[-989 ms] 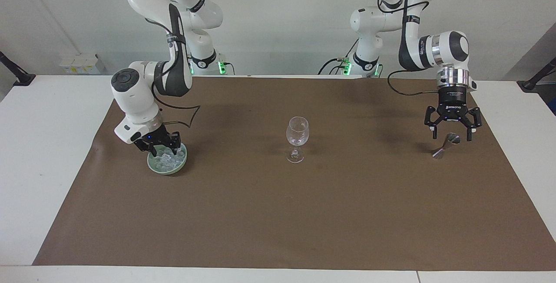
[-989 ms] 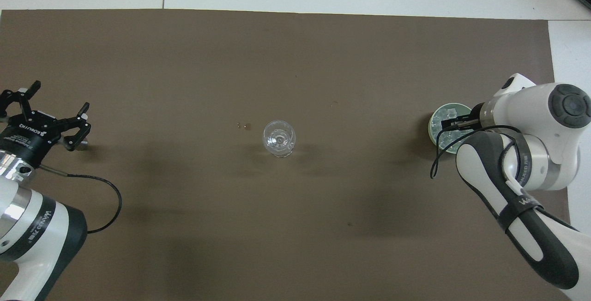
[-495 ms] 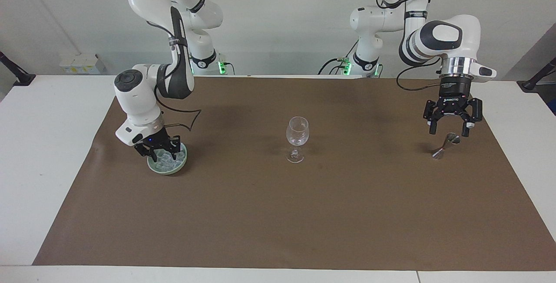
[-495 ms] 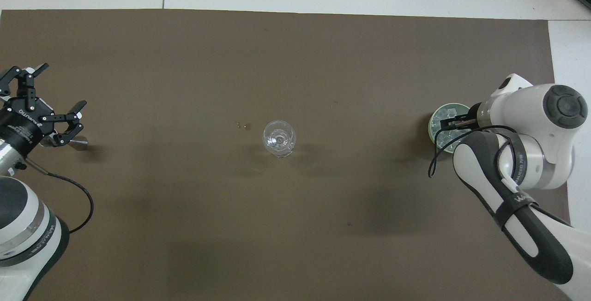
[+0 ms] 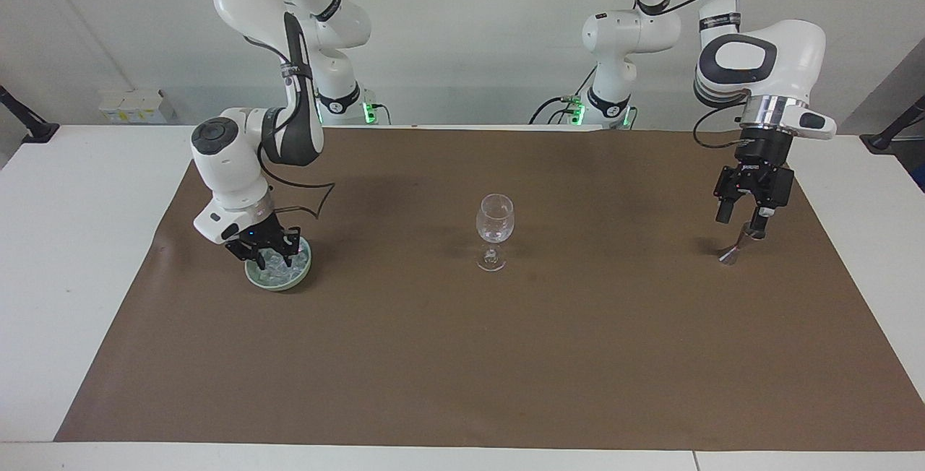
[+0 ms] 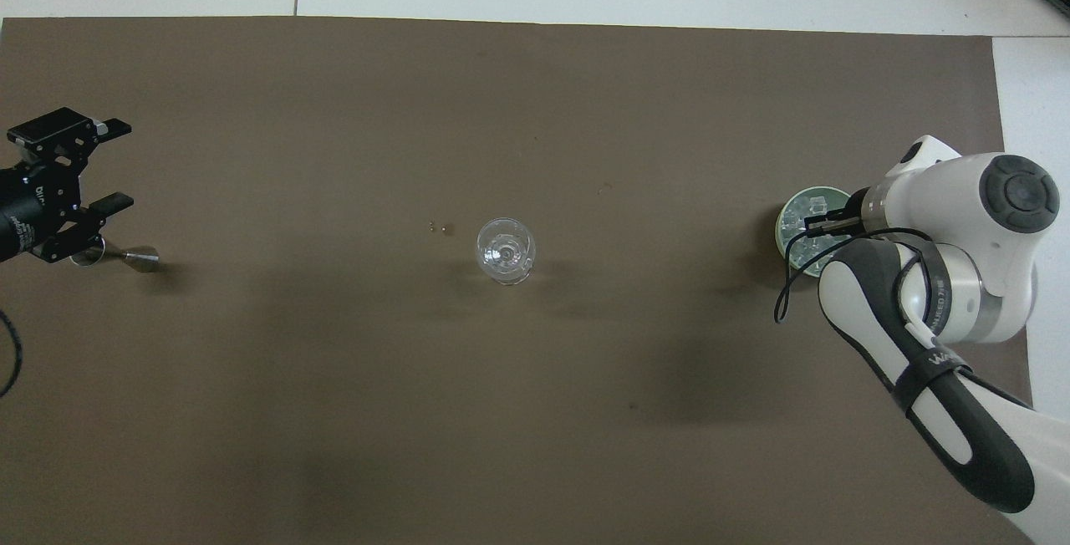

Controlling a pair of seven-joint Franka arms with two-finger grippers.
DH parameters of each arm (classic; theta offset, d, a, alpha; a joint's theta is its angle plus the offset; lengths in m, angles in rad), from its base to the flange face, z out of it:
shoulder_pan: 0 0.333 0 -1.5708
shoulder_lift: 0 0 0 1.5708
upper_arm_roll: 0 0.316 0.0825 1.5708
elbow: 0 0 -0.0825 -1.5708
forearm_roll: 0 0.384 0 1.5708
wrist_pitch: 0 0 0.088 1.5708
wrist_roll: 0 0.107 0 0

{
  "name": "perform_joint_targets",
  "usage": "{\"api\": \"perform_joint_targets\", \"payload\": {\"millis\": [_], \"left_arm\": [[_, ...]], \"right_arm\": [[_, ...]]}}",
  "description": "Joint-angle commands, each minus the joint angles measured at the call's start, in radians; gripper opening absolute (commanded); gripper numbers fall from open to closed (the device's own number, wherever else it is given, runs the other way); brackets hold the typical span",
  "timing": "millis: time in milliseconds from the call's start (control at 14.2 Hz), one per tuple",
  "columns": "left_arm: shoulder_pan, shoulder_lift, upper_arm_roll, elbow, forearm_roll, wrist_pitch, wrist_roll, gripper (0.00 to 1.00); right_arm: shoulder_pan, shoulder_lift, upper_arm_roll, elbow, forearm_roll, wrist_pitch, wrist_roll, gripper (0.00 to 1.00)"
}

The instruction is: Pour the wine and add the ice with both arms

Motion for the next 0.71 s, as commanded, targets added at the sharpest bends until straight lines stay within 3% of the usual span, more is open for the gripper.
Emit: {"api": "perform_joint_targets", "payload": {"millis": [0,212,636], "left_arm": [[0.052,0.007,-0.009,0.145,0.23,-0.275,0.019,1.0],[0.036,0.01,-0.01,0.242,0.447,-0.464,0.056,1.0],[-0.013,0.01,-0.013,0.331,0.595,-0.708,0.105,1.0]], "right_arm": [[-0.003,0.003,0.002,0.001,-0.005,0.003,-0.024,0.23],[-0.003,0.002,0.002,0.005,-0.005,-0.003,-0.024,0.14],[-0.005,-0.073,0.002,0.05,0.004,-0.126,0.04,0.0]]}}
